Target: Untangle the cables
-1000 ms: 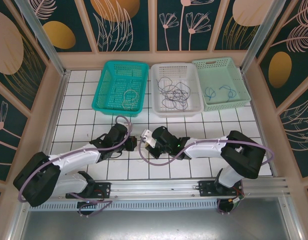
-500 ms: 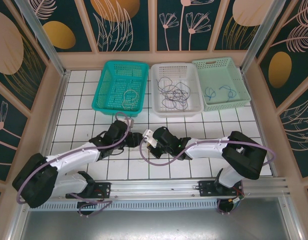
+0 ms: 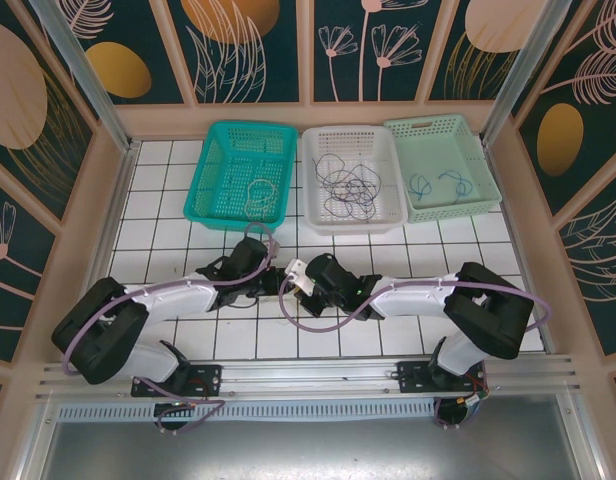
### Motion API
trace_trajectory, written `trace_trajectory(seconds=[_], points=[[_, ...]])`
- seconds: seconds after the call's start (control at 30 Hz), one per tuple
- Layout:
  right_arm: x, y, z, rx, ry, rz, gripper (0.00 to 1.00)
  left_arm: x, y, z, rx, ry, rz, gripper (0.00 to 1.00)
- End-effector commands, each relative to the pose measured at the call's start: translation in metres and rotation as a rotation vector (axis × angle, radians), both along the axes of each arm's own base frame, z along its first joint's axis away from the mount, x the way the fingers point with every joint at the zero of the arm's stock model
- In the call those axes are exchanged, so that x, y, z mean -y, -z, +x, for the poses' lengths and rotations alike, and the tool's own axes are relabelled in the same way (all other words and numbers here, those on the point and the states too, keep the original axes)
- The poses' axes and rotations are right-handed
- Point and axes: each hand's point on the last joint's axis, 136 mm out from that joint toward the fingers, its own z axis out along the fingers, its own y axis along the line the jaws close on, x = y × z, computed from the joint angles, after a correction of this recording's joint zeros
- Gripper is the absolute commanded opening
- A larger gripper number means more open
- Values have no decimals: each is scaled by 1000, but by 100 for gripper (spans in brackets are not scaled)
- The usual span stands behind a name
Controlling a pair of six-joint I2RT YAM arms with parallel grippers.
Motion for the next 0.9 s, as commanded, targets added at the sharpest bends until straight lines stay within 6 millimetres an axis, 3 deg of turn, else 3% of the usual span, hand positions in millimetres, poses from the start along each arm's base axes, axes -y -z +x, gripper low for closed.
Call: trace_trajectory(seconds=[0.0,0.07,0.13,0.23,0.4,0.57,0.87], points=[[-4,-12,3,31,-1,25,0,20,-13,9,18,18,-72,39],[-4,-12,2,29,1,29,0,24,-10,12,11,24,-78,32],[-3,-12,2,28,3,28,0,24,-10,15,18,12,-71,19],[1,-9,1,23,9,21,0,19,-23,23,67,-19,-68,1],[17,4,-3,7,40,-24,0,0,-54,35,178,-104,-36,0],[36,12,2,-17,130,-40,0,-33,-101,40,300,-218,-103,0],[50,-8,35,-93,306,51,0,-93,-185,37,510,-380,-195,0]])
